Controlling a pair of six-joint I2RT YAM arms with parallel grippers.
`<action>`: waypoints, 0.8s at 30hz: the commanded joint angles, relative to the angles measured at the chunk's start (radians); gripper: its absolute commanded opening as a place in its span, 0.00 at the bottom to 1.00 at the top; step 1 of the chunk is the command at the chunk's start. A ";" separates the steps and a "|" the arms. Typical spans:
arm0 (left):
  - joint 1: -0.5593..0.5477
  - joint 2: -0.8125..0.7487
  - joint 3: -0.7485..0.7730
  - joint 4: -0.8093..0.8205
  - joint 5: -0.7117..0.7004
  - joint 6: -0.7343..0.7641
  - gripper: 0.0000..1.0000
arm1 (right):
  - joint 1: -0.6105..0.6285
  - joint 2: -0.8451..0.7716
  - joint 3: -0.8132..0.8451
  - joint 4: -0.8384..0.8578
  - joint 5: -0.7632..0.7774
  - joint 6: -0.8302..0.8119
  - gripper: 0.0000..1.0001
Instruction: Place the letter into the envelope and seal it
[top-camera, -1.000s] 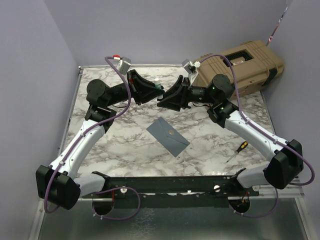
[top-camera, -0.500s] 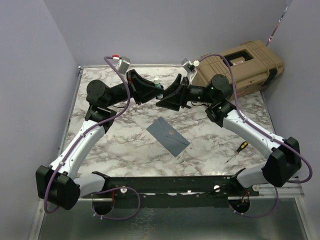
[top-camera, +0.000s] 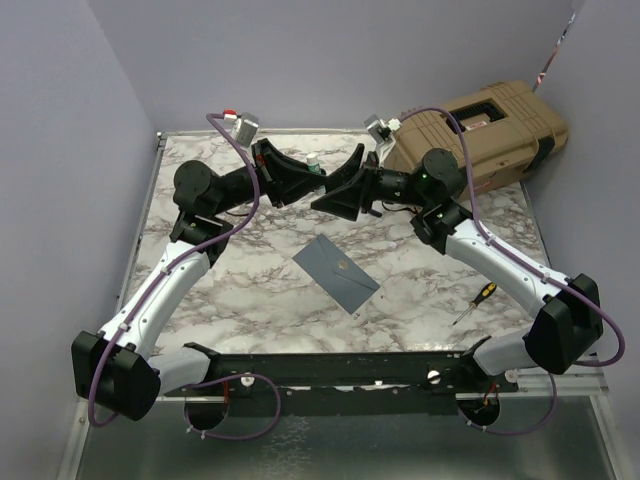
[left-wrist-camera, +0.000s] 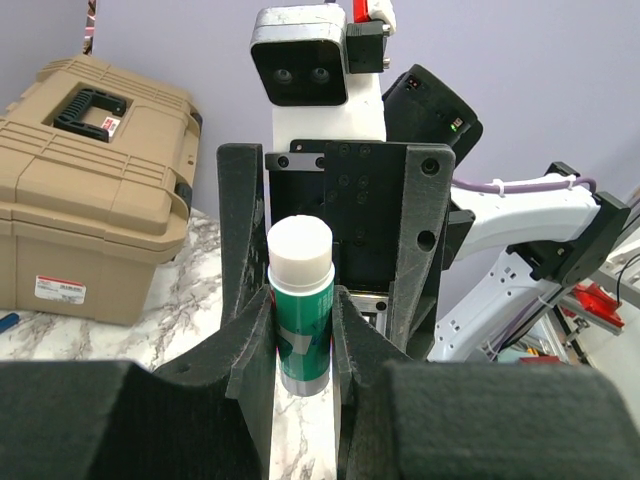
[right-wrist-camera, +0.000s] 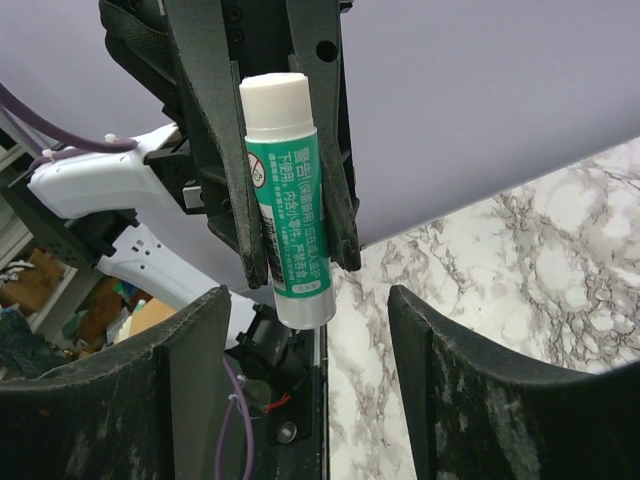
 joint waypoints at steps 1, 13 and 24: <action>-0.005 -0.015 -0.010 0.022 -0.017 -0.009 0.00 | 0.000 -0.013 -0.006 0.044 0.033 0.023 0.67; -0.005 0.004 -0.006 0.022 -0.018 -0.026 0.00 | 0.000 0.019 0.016 0.070 0.022 0.055 0.31; -0.006 0.001 -0.053 -0.021 -0.361 -0.109 0.00 | 0.003 0.075 0.160 -0.334 0.379 -0.254 0.01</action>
